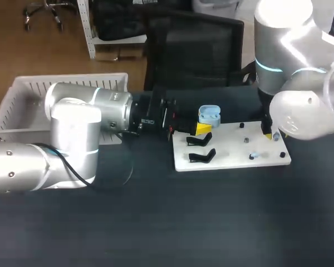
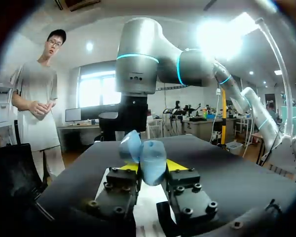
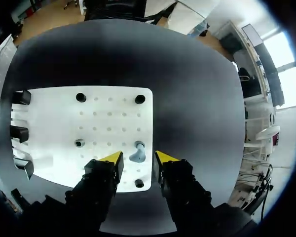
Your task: Pick up each earbud case from the left stands, insert the matching earbuds, close the lid, and place the case in the box.
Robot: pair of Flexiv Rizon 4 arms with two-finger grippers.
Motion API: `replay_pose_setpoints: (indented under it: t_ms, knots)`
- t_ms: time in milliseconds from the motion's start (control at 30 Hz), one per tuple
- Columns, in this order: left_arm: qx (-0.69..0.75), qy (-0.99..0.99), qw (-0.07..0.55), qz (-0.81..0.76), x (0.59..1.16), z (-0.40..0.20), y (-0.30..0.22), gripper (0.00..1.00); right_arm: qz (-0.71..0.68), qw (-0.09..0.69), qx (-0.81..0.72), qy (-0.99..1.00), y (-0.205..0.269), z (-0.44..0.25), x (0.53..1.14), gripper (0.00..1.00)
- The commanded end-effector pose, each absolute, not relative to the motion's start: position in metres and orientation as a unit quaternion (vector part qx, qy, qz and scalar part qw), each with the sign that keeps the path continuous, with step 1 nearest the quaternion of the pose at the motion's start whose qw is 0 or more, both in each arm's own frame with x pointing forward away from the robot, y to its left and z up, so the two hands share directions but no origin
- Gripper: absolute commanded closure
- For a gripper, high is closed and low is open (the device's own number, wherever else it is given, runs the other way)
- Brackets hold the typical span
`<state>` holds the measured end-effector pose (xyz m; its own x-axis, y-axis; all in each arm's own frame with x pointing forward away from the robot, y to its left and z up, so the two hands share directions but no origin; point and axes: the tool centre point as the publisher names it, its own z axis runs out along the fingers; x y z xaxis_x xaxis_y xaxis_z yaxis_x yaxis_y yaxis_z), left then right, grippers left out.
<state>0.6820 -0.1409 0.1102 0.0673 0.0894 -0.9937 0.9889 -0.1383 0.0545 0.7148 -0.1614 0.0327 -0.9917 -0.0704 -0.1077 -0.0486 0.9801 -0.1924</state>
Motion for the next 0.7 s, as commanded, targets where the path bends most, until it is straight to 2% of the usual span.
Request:
replay_pose_setpoints:
  t_ms: [33, 700]
  knots:
    - [0.57, 0.471, 0.458, -0.493, 0.6818, 0.1095, -0.1409, 1.0, -0.093, 0.06, -0.032, 0.993, -0.1642, 0.0308, 0.7119, 0.62]
    - [0.57, 0.471, 0.458, -0.493, 0.6818, 0.1095, -0.1409, 1.0, -0.096, 0.06, -0.045, 0.993, -0.1664, 0.0239, 0.7167, 0.73]
